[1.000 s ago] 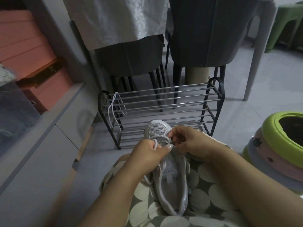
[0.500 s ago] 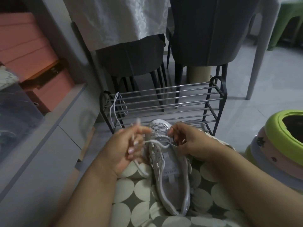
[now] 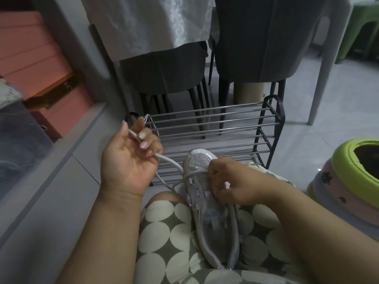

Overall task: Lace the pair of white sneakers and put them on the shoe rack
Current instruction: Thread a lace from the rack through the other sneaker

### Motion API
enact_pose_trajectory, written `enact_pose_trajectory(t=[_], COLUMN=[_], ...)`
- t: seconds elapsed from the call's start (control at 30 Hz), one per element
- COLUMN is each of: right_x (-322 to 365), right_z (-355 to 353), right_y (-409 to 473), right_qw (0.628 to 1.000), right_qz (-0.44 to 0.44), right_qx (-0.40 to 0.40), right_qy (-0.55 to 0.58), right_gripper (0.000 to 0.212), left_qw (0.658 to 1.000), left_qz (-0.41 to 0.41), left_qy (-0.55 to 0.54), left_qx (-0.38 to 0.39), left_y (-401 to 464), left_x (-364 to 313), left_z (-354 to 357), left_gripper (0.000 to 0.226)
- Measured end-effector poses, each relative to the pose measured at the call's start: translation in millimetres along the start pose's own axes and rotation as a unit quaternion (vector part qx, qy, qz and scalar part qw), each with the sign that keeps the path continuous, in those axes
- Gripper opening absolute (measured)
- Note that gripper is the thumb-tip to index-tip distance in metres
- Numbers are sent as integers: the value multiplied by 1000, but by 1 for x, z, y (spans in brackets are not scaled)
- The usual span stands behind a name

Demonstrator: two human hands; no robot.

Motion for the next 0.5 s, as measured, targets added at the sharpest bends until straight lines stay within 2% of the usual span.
enact_pose_trajectory(t=[0.07, 0.13, 0.27, 0.33, 0.43, 0.5], right_x=[-2, -5, 5, 15, 21, 19], right_z=[-2, -8, -12, -9, -6, -8], right_y=[1, 2, 12, 19, 25, 26], right_qw=[999, 993, 980, 987, 994, 994], right_qz=[18, 43, 40, 17, 1, 8], right_qx=[10, -19, -58, -57, -57, -68], right_qy=[42, 106, 185, 152, 91, 80], right_gripper=[20, 19, 28, 26, 10, 14], left_qw=[1000, 1000, 999, 999, 999, 999], left_qz=[-7, -14, -27, -29, -25, -19], left_qy=[-9, -13, -11, -12, -18, -9], left_qx=[-8, -17, -27, -26, -31, -35], left_y=[0, -1, -3, -3, -2, -3], left_x=[5, 12, 24, 27, 28, 27], left_z=[-4, -8, -12, -12, -15, -17], left_gripper=[32, 29, 29, 29, 27, 26])
Point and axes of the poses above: each hand's wrist, its own y-axis towards the middle knuckle, its own z-axis out of the palm, x = y × z, the point moved 10 cm from there along y, towards the middle knuckle
